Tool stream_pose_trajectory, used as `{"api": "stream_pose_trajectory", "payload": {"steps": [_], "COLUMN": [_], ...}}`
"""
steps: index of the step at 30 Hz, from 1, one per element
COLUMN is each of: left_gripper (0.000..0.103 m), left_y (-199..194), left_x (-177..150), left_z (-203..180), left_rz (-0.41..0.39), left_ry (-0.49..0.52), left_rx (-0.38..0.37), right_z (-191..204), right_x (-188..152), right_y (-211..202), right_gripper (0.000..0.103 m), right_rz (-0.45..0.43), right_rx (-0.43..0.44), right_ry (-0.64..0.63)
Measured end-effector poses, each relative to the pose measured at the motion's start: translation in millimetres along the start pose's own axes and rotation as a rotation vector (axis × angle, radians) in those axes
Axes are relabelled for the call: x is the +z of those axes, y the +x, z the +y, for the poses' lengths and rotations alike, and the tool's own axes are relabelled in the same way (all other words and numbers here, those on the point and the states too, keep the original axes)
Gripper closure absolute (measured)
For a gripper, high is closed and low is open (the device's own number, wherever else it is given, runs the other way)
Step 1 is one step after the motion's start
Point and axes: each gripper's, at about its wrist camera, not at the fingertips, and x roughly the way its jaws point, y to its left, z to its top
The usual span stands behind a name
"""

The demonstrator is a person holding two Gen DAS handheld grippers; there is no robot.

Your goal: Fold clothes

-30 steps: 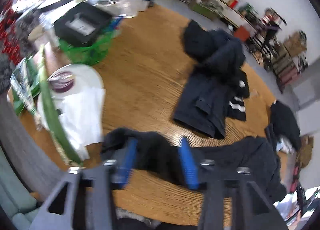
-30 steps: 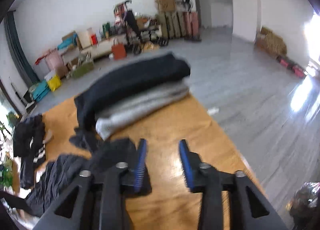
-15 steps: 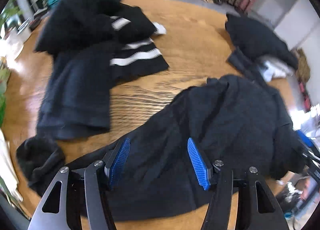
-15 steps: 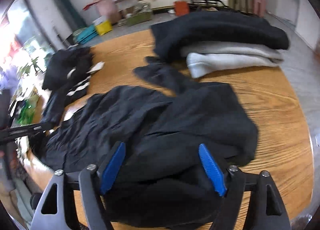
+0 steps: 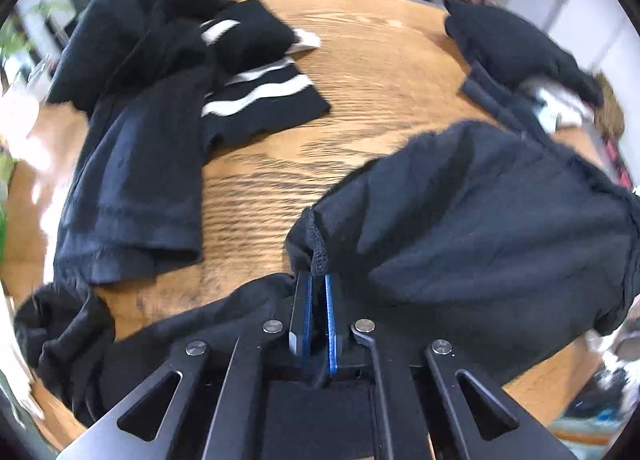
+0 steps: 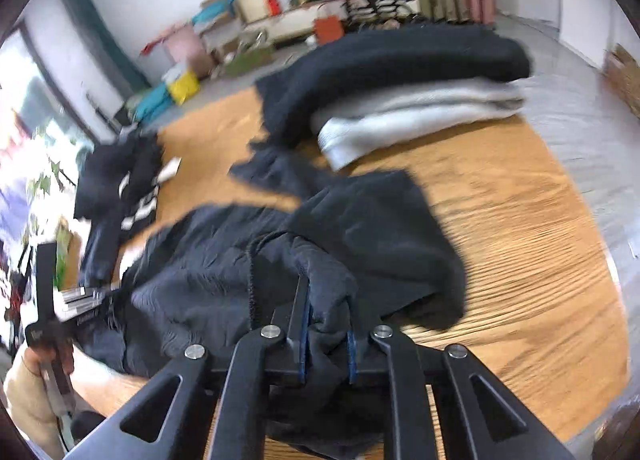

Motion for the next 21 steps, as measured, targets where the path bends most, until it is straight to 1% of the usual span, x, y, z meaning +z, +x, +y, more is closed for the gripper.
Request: {"api": "stream_pose_trajectory", "payload": {"steps": [2,3,4,5,8,9,10,11,12,13,15,17,18,19,21], "left_gripper": [0.097,0.097,0.097,0.097,0.097,0.097,0.097,0.097,0.097,0.097,0.097,0.097,0.097,0.097,0.097], "left_y": [-12.0,-15.9,-19.5,-23.4,-28.5,-28.8,-31.0,-33.9,-36.4,-38.6,-41.4,-41.6,-41.7,-42.1,-44.3], "left_x": [-5.8,-10.4,-17.1,-24.5,-47.7,-53.7,-59.5,-65.2,-68.4,-70.0,-72.1,-72.4,-73.1,-74.2,-76.8], "left_z": [10.9,17.7,24.3,30.8,46.1,49.7,50.3,49.7,49.3,48.9,49.2,51.8,53.1,54.2,56.3], "left_rz": [-0.006,-0.003,0.003,0.01,0.05,0.068,0.079,0.087,0.089,0.087,0.08,0.079,0.079,0.077,0.073], "left_ry": [-0.013,-0.018,-0.017,-0.016,-0.022,-0.023,-0.018,-0.01,-0.006,-0.003,-0.012,-0.027,-0.036,-0.044,-0.058], "left_rx": [-0.005,0.0,0.008,0.016,0.014,0.007,0.0,-0.008,-0.011,-0.011,-0.011,-0.012,-0.013,-0.015,-0.022], "right_z": [-18.4,-26.8,-36.6,-46.7,-76.2,-85.2,-88.2,-88.9,-85.0,-76.4,-54.0,-23.1,-6.3,11.1,44.3], "right_x": [6.6,8.5,10.4,10.4,2.1,-2.5,-6.6,-10.1,-12.0,-11.6,-4.9,7.5,13.9,20.4,33.5], "right_y": [-27.9,-39.1,-49.3,-58.1,-65.6,-64.1,-61.6,-59.4,-56.7,-54.8,-50.4,-41.9,-34.2,-25.1,-4.3], "right_gripper": [0.093,0.093,0.099,0.099,0.099,0.096,0.094,0.092,0.08,0.06,0.052,0.039,0.03,0.027,0.027], "right_rz": [-0.085,-0.114,-0.137,-0.153,-0.119,-0.091,-0.069,-0.052,-0.041,-0.047,-0.07,-0.086,-0.084,-0.077,-0.053], "right_rx": [-0.053,-0.069,-0.1,-0.156,-0.324,-0.351,-0.356,-0.356,-0.336,-0.299,-0.208,-0.125,-0.104,-0.091,-0.075], "right_ry": [0.037,0.052,0.07,0.087,0.12,0.129,0.125,0.117,0.099,0.082,0.04,-0.019,-0.055,-0.094,-0.17]}}
